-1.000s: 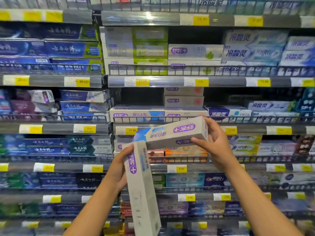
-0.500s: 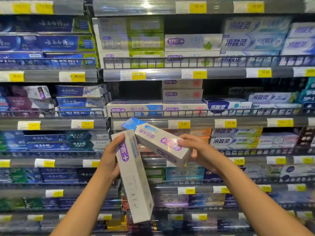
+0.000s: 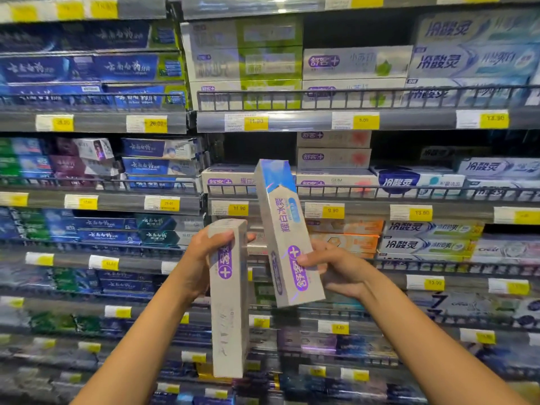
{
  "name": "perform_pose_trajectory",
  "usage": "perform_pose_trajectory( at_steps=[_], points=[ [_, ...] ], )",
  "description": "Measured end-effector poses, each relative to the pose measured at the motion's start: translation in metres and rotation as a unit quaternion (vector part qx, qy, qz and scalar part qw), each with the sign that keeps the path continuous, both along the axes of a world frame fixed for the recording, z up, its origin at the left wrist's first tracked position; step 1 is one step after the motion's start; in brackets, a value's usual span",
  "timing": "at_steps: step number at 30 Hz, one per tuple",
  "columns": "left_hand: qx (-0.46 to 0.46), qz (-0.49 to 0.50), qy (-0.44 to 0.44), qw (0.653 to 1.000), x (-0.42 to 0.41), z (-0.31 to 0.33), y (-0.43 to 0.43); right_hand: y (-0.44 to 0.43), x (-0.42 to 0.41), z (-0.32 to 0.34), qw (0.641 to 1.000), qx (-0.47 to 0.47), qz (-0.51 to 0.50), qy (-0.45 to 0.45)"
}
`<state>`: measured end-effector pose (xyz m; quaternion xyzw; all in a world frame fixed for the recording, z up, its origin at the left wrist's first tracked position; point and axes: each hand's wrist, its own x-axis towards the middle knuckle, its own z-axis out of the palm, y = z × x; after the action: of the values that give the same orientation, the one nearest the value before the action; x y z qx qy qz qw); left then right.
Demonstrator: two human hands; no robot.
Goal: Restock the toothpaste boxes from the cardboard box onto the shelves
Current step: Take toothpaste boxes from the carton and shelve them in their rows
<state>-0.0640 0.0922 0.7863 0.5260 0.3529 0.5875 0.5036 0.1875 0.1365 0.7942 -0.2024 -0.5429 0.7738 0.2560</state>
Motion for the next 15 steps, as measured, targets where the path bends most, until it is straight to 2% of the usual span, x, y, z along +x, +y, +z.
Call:
perform_pose_trajectory(
  at_steps=[2, 6, 7, 11, 15],
  points=[
    [-0.003, 0.019, 0.011, 1.000, -0.002, -0.003, -0.001, 0.006, -0.005, 0.008, 0.998, 0.014, -0.054, 0.032],
    [-0.017, 0.062, 0.015, 0.998, -0.011, -0.011, -0.004, 0.011, -0.016, 0.025, 0.971, 0.122, -0.188, -0.078],
    [-0.016, 0.072, 0.011, 0.997, -0.013, -0.013, -0.005, 0.012, -0.019, 0.026, 0.966, 0.132, -0.210, -0.078],
    [-0.004, 0.076, 0.001, 0.997, -0.026, -0.019, -0.005, 0.019, -0.038, 0.032, 0.952, 0.112, -0.284, -0.010],
    [-0.035, 0.023, -0.002, 0.999, -0.043, -0.020, -0.003, 0.030, -0.062, 0.045, 0.945, 0.085, -0.313, 0.054]
  ],
)
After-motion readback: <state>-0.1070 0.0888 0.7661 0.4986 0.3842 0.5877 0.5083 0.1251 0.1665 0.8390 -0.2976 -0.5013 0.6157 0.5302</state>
